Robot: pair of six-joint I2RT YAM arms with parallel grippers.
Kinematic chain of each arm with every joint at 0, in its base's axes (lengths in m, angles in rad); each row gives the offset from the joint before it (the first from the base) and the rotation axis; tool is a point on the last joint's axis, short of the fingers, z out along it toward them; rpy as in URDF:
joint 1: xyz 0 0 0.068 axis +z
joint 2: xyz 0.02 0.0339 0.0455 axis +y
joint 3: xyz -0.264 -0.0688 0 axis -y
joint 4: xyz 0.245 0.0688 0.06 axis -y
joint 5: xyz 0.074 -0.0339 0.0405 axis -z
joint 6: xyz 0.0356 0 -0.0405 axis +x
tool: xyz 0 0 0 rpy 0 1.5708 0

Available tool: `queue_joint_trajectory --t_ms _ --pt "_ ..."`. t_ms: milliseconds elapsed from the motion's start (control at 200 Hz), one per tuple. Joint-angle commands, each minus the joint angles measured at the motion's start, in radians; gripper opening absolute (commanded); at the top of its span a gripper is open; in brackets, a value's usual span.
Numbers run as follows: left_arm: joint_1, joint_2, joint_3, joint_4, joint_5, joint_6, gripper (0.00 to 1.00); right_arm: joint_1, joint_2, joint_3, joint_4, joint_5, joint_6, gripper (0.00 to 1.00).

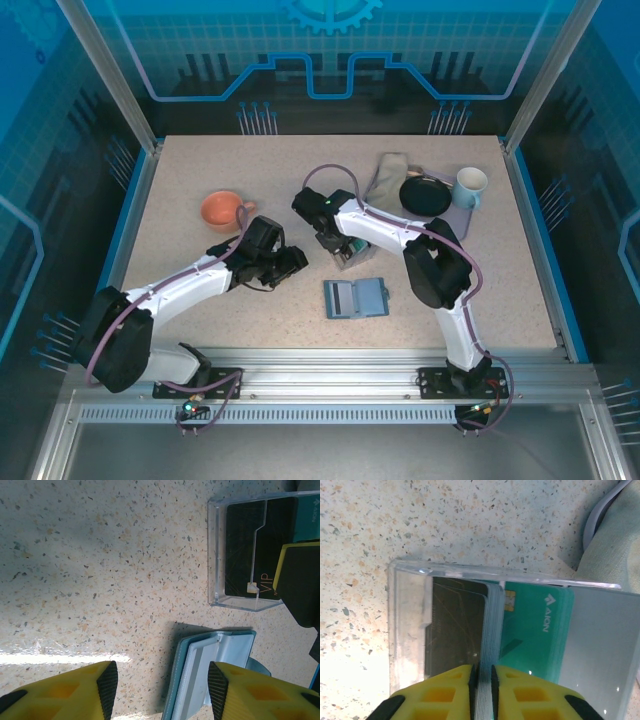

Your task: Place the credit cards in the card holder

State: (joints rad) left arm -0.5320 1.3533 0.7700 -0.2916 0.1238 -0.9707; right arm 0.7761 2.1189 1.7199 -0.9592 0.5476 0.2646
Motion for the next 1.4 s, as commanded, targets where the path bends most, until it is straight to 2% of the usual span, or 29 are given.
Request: queue_joint_trajectory --t_ms 0,65,145,245,400,690,1396 --pt "0.008 -0.013 -0.016 -0.008 0.002 -0.018 0.54 -0.006 -0.032 -0.013 -0.023 -0.009 0.004 0.18" --pt "0.007 -0.015 -0.017 -0.009 0.001 -0.019 0.54 -0.006 -0.029 -0.011 -0.022 -0.037 0.004 0.25" --pt "0.008 -0.016 -0.020 -0.008 0.000 -0.019 0.54 -0.008 -0.023 -0.010 -0.015 -0.062 0.007 0.26" --pt "0.008 -0.016 -0.020 -0.008 0.000 -0.019 0.54 -0.008 -0.001 -0.002 -0.020 -0.035 0.011 0.31" --pt "0.007 -0.022 -0.020 -0.014 -0.004 -0.019 0.54 -0.008 0.034 0.007 -0.024 0.018 0.013 0.32" --pt "0.008 -0.022 -0.019 -0.015 -0.004 -0.020 0.54 -0.005 0.013 0.013 -0.026 0.073 0.009 0.29" --pt "0.007 -0.022 -0.020 -0.012 -0.001 -0.022 0.54 -0.008 -0.037 -0.028 -0.015 0.074 0.008 0.20"
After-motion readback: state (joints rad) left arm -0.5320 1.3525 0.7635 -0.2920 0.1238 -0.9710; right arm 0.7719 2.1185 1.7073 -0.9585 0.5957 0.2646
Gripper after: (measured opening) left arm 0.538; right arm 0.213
